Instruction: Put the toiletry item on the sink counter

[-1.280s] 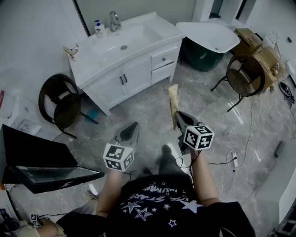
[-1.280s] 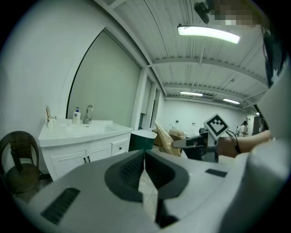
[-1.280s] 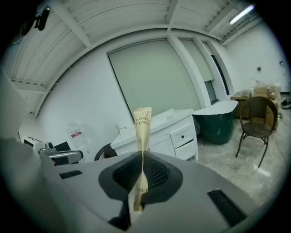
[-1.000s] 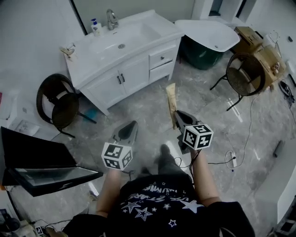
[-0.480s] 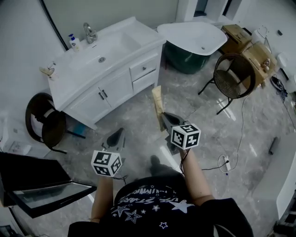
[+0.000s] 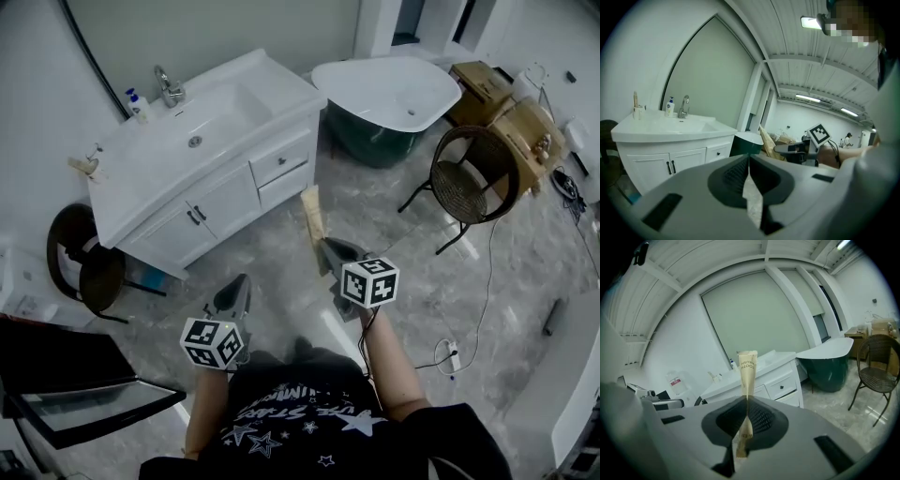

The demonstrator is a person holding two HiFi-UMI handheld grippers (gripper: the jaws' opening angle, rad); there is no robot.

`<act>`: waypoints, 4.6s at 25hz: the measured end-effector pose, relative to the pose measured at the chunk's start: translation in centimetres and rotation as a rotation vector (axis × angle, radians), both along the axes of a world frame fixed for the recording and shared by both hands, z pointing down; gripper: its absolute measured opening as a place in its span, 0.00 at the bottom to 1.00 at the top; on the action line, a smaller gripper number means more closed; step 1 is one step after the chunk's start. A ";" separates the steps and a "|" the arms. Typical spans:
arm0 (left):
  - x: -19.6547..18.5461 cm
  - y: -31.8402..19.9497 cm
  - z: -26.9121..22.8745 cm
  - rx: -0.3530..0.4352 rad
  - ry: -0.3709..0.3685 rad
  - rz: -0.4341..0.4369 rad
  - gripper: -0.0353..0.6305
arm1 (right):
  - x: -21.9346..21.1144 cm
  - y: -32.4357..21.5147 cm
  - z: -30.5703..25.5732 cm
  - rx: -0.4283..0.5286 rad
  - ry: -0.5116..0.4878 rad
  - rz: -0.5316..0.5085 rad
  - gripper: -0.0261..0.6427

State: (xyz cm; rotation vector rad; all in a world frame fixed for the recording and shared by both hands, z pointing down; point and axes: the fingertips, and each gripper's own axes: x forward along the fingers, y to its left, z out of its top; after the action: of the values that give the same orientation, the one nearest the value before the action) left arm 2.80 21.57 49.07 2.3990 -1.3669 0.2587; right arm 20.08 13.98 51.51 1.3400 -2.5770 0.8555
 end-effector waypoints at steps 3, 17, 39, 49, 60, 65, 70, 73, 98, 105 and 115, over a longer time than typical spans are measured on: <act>-0.1 -1.1 -0.2 0.006 -0.014 -0.012 0.08 | 0.4 -1.2 0.4 -0.013 -0.005 -0.004 0.07; -2.1 -13.2 0.2 0.023 0.003 0.019 0.08 | -0.4 -11.1 1.5 -0.033 0.034 0.037 0.07; -11.8 -36.1 -0.2 -0.005 0.050 0.083 0.08 | -8.7 -32.1 0.0 -0.064 0.105 0.115 0.07; -14.8 -41.1 0.7 -0.022 0.047 0.074 0.08 | -13.1 -37.4 -0.7 -0.044 0.140 0.071 0.07; -15.9 -43.4 1.9 -0.053 0.026 -0.001 0.08 | -12.6 -44.0 0.1 -0.050 0.120 0.028 0.07; -17.3 -47.2 2.0 -0.070 0.023 -0.104 0.08 | -13.1 -50.2 0.8 -0.053 0.119 -0.039 0.07; -16.5 -51.3 1.9 -0.086 0.008 -0.147 0.08 | -13.4 -56.7 1.1 -0.035 0.194 -0.143 0.07; -16.4 -53.7 1.7 -0.088 0.004 -0.189 0.08 | -13.7 -60.3 1.5 -0.010 0.275 -0.222 0.07; -18.2 -61.1 2.5 -0.155 -0.035 -0.505 0.08 | -19.6 -82.2 7.1 0.473 1.089 -1.013 0.07; -19.1 -61.6 3.3 -0.189 -0.023 -0.567 0.08 | -22.1 -84.5 8.5 0.559 1.145 -1.193 0.07; -20.5 -61.7 4.5 -0.217 -0.006 -0.616 0.08 | -23.3 -87.0 9.6 0.586 1.173 -1.221 0.07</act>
State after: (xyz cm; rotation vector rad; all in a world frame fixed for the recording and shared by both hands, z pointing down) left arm -17.66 -40.17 53.54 1.7048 -1.8857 0.2279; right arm -3.18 -73.05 61.09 -0.0412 -1.9504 -0.7157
